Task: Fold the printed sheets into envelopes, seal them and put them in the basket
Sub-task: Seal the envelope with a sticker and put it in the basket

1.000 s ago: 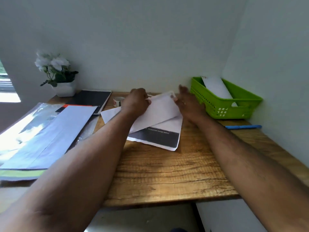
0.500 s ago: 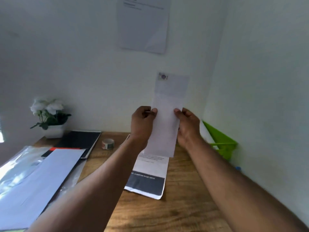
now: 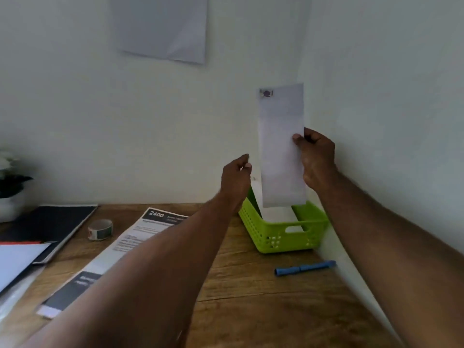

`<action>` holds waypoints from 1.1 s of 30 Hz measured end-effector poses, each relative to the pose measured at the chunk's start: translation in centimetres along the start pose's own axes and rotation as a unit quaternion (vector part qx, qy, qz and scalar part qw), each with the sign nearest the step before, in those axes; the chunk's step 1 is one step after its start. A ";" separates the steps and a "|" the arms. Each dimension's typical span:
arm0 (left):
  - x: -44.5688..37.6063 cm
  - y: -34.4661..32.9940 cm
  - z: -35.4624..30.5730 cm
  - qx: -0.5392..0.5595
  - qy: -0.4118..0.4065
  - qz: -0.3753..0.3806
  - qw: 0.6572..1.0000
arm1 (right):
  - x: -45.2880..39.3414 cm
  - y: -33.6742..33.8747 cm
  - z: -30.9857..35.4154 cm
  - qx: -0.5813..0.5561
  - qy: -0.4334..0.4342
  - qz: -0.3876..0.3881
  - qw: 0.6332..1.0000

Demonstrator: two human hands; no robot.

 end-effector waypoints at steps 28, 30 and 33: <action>-0.1 -1.3 12.1 0.053 0.050 -0.017 0.997 | 0.8 -5.4 -11.8 0.650 0.145 0.323 0.672; 0.0 -1.3 12.0 0.046 0.048 -0.018 0.998 | 0.8 -5.2 -13.1 0.676 0.115 0.337 0.645; 0.0 -1.2 11.9 0.044 0.041 -0.022 0.998 | 0.7 -4.9 -13.5 0.691 0.102 0.345 0.627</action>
Point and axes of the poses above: each hand's wrist, its own x-axis away from the middle knuckle, its own y-axis out of the back of the hand, z = x × y, the point moved 4 cm from there along -x, towards the middle knuckle, and after that the axes turned 7 degrees about -z, right-handed, at the moved point
